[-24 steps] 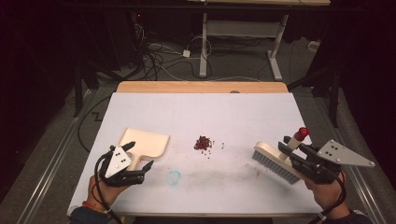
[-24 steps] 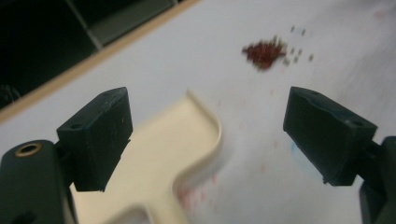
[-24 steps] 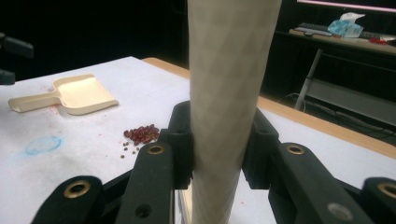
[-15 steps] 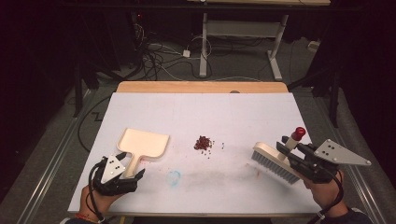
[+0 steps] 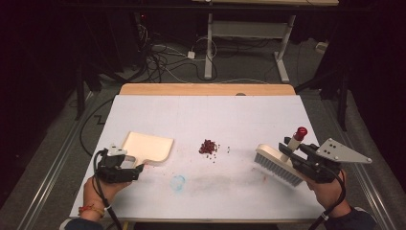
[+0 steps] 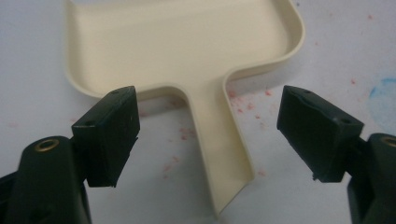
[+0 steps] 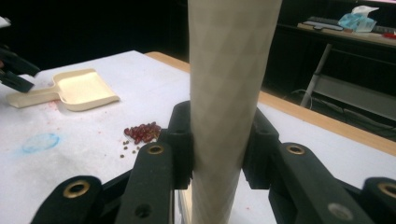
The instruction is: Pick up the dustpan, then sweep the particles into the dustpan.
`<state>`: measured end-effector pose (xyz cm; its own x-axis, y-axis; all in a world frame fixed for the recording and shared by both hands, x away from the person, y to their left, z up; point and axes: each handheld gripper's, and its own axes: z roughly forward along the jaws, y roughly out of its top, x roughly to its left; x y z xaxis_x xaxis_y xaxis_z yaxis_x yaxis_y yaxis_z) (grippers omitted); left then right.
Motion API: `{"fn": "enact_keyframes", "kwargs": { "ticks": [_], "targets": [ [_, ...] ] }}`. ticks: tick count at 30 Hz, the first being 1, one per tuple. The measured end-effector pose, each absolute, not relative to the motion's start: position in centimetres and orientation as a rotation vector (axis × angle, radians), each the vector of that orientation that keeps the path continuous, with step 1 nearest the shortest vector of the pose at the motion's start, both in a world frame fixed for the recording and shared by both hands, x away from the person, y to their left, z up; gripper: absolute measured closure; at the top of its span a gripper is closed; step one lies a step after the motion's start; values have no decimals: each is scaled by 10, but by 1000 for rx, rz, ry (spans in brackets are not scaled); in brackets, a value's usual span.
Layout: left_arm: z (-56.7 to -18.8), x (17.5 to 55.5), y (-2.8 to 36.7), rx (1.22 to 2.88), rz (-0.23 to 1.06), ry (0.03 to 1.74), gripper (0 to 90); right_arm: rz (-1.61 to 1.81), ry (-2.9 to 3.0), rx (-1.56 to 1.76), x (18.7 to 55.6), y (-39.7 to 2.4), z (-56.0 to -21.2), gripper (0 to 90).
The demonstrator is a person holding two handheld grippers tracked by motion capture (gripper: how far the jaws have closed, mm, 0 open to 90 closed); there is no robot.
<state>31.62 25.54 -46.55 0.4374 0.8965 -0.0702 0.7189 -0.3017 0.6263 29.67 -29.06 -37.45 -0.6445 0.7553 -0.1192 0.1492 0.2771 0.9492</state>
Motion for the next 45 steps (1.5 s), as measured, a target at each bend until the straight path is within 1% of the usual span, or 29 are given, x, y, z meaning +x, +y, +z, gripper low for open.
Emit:
{"fn": "enact_keyframes", "kwargs": {
  "ticks": [1, 2, 3, 5, 8, 14, 18, 27, 40, 45],
  "targets": [
    [-480, 324, 252, 2120, 330, 1399, 207, 1377, 1985, 810, 297, -290, -375, 695],
    [-480, 324, 252, 2120, 330, 1399, 215, 1373, 1985, 812, 297, -290, -376, 696],
    [-491, 328, 249, 2135, 297, 1415, 252, 1367, 1987, 814, 297, -290, -377, 696],
    [-491, 328, 248, 2132, 353, 1419, 308, 1358, 1991, 808, 296, -289, -378, 695],
    [-492, 331, 249, 2123, 379, 1419, 426, 1364, 1991, 813, 294, -289, -378, 694],
    [-492, 335, 251, 2141, 384, 1371, 633, 1361, 1984, 817, 293, -287, -379, 695],
    [-491, 337, 253, 2142, 354, 1364, 636, 1360, 1993, 839, 298, -287, -382, 696],
    [-482, 340, 260, 2160, 338, 1293, 637, 1360, 1967, 875, 302, -290, -382, 696],
    [-470, 328, 249, 2232, 329, 1188, 639, 1349, 1947, 903, 320, -282, -381, 697],
    [-467, 322, 245, 2259, 310, 1153, 638, 1351, 1923, 936, 334, -280, -381, 697]
  ]
}}
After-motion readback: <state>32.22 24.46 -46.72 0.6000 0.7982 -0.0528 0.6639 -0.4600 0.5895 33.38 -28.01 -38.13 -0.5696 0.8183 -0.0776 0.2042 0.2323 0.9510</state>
